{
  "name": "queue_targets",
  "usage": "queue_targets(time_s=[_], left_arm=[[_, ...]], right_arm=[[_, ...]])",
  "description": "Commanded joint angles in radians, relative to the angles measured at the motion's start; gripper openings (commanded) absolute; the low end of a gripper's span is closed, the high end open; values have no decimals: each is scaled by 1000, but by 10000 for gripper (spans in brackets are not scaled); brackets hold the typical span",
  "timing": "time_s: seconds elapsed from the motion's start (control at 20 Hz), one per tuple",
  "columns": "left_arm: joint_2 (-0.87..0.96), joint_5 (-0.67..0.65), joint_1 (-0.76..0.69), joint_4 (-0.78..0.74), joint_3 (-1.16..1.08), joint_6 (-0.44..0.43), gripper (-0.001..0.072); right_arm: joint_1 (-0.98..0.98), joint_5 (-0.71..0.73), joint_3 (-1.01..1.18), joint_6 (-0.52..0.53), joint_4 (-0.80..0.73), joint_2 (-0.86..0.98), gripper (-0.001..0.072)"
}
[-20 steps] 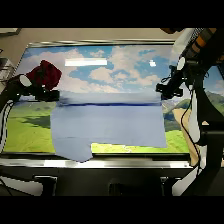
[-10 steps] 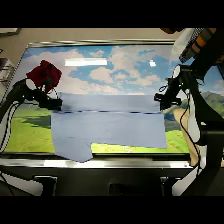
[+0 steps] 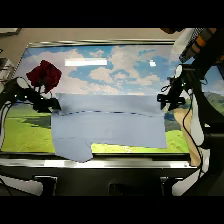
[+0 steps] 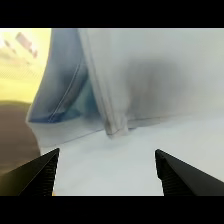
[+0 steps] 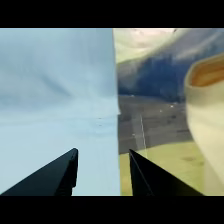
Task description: Fold the clothes and pants, and hang the long-sleeved shirts on hangers.
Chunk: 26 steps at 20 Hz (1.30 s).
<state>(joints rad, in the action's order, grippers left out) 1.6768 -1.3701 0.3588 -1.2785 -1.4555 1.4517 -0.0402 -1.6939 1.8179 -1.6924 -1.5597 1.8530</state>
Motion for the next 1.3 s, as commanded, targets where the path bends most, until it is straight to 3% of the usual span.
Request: queue_targets(time_s=[0.0,0.15,0.3,0.6,1.2,1.25], left_arm=[[-143,-7,130,105,101,-14,682],[-341,49,303,229,389,-85,677],[-494,84,423,244,696,-84,670],[-592,113,416,244,977,-121,669],[-592,120,295,305,1053,-143,667],[-592,114,294,311,1057,-144,637]], right_arm=[[-80,37,-16,63,-2,-105,381],[-244,93,-201,142,250,-243,380],[-341,209,-467,209,472,-394,380],[-336,283,-744,288,535,-544,379],[-336,301,-762,293,595,-548,378],[-336,300,-762,293,600,-548,378]])
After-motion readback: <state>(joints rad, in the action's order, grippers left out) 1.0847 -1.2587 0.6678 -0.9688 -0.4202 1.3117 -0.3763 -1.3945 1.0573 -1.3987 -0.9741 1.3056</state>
